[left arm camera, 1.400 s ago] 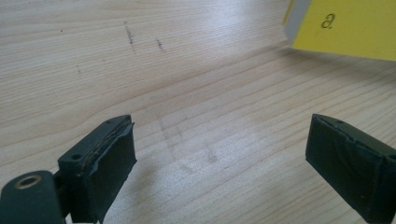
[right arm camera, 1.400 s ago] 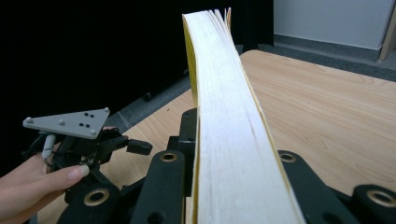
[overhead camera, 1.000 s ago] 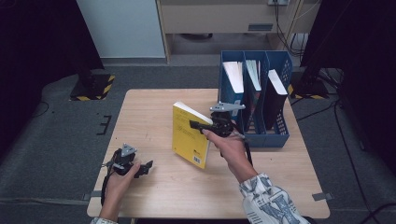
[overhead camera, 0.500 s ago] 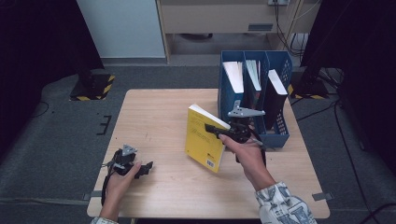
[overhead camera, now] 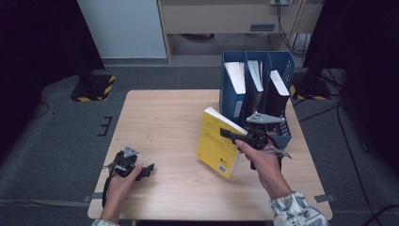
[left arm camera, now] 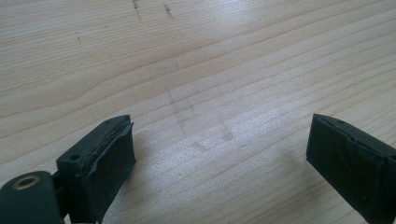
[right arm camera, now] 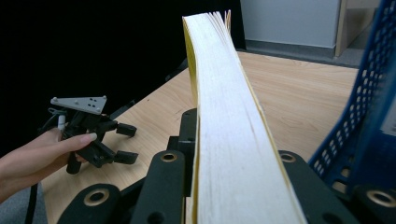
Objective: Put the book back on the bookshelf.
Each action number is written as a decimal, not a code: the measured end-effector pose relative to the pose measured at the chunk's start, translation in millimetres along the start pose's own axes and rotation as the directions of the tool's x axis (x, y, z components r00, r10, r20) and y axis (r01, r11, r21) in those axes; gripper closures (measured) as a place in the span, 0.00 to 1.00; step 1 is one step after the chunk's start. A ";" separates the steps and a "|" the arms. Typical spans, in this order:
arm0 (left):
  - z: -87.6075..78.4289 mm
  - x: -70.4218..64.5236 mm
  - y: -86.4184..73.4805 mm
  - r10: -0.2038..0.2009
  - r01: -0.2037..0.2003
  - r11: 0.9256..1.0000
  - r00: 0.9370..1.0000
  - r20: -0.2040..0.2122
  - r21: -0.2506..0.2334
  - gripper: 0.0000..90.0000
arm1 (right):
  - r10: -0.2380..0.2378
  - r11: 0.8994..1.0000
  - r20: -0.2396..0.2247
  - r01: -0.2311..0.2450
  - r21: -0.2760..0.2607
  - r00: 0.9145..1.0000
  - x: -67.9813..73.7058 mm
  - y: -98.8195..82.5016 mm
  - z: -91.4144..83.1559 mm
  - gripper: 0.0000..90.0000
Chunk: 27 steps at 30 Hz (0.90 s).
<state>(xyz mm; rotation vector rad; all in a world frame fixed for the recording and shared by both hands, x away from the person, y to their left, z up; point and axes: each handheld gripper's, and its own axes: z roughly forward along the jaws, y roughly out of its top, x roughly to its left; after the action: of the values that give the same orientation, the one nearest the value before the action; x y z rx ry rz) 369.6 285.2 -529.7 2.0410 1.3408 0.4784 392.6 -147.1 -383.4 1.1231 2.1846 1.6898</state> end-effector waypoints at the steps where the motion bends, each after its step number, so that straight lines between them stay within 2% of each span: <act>1: 0.3 -0.2 0.0 0.001 -0.001 1.000 1.000 -0.001 0.002 0.08 | 0.004 1.000 0.007 -0.004 -0.005 1.000 -1.4 -1.0 -6.5 0.83; 7: 0.0 -0.5 -0.1 0.006 -0.006 1.000 1.000 -0.003 0.008 0.08 | 0.008 1.000 0.024 -0.007 -0.010 1.000 -4.3 -3.3 -22.8 0.83; 12: 0.0 -0.4 -0.1 0.011 -0.011 1.000 1.000 -0.005 0.009 0.08 | 0.019 1.000 0.025 -0.019 -0.021 1.000 -5.3 -0.7 -28.3 0.83; 21: 0.2 -0.6 -0.6 0.005 -0.005 1.000 1.000 -0.004 0.007 0.08 | 0.058 0.997 0.009 -0.057 -0.061 0.998 -9.1 20.4 -36.2 0.83; 27: 0.3 -0.5 -0.5 0.014 -0.014 1.000 1.000 -0.009 0.009 0.08 | 0.087 0.991 0.016 -0.084 -0.105 0.996 -18.2 30.3 -55.1 0.83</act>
<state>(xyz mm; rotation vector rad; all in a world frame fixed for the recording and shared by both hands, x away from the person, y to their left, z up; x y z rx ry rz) 369.3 284.8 -530.2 2.0595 1.3370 0.4888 389.5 -198.5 -342.9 1.2169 2.0376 1.7959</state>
